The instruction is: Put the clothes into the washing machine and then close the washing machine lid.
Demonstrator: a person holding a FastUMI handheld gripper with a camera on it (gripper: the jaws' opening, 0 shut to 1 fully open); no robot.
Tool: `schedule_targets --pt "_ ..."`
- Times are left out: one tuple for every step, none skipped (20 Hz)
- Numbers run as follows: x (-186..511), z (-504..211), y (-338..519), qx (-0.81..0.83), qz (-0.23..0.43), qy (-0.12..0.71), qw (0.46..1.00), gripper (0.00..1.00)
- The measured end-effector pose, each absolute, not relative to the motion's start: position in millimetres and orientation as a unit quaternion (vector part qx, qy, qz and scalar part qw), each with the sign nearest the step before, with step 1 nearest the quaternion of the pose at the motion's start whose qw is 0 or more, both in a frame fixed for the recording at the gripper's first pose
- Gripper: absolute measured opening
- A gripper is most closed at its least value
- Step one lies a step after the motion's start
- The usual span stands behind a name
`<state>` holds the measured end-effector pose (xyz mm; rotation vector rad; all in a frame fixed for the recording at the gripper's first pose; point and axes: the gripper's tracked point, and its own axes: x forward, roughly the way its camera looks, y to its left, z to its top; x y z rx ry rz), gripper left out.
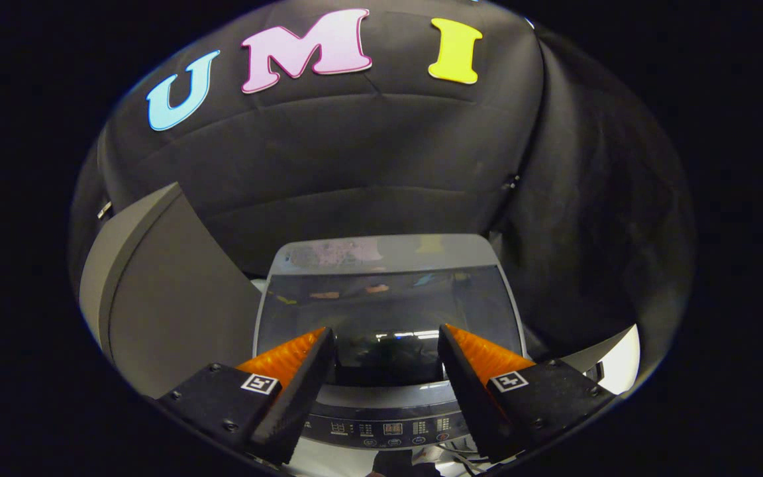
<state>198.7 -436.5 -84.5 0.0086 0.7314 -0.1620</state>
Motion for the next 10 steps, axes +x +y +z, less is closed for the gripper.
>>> schedule_targets --pt "200.6 -70.7 -434.0 0.005 -0.078 0.342 0.936 1.00" --pt "203.1 -53.5 -431.4 0.008 -0.078 0.324 0.943 1.00" --pt "205.7 -37.8 -428.7 0.010 -0.078 0.304 0.949 1.00" --pt "207.7 -22.0 -426.0 0.013 -0.078 0.285 0.955 1.00" --pt "208.2 -4.0 -422.4 0.016 -0.077 0.264 0.961 1.00" --pt "208.9 17.2 -417.7 0.021 -0.075 0.241 0.967 1.00" --pt "209.0 39.8 -411.4 0.026 -0.071 0.214 0.974 1.00" --pt "207.7 61.9 -405.9 0.030 -0.067 0.187 0.980 1.00" --pt "207.8 79.8 -401.3 0.034 -0.064 0.158 0.985 1.00" --pt "206.0 98.3 -397.3 0.038 -0.061 0.127 0.989 1.00"
